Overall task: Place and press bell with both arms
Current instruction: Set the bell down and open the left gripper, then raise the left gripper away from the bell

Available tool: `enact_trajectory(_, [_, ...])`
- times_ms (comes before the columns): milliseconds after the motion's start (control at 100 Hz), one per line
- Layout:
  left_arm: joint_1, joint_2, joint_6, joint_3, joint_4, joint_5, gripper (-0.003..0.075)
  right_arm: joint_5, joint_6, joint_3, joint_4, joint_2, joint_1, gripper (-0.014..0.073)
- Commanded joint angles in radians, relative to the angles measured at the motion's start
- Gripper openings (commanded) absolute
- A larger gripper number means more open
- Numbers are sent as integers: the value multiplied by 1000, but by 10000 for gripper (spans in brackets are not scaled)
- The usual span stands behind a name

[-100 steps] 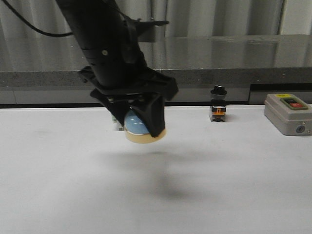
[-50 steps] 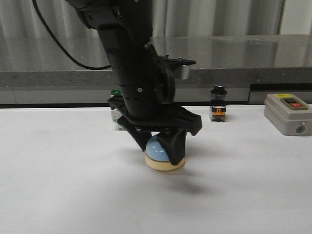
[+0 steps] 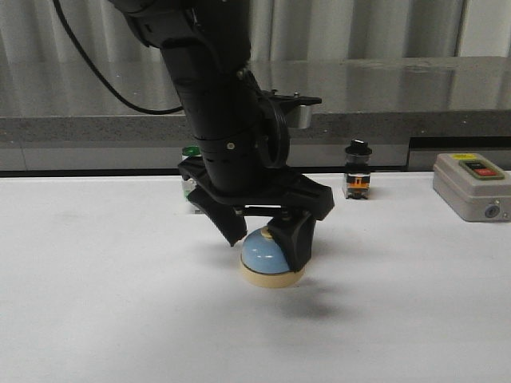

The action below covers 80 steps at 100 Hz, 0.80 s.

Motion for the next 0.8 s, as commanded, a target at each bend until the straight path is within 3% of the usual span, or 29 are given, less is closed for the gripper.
enact_trajectory(0, [-9, -62, -1, -32, -15, -18, 573, -81, -8, -20, 0, -20, -8, -64])
enact_trajectory(390, [18, -220, -8, -30, 5, 14, 573, -81, -8, -20, 0, -20, -8, -64])
enact_trajectory(580, [104, -329, -8, 17, 10, 16, 573, -81, -8, -20, 0, -20, -8, -64])
enact_trajectory(790, [237, -502, -12, 191, 5, -61, 573, -81, -8, -20, 0, -20, -8, -64])
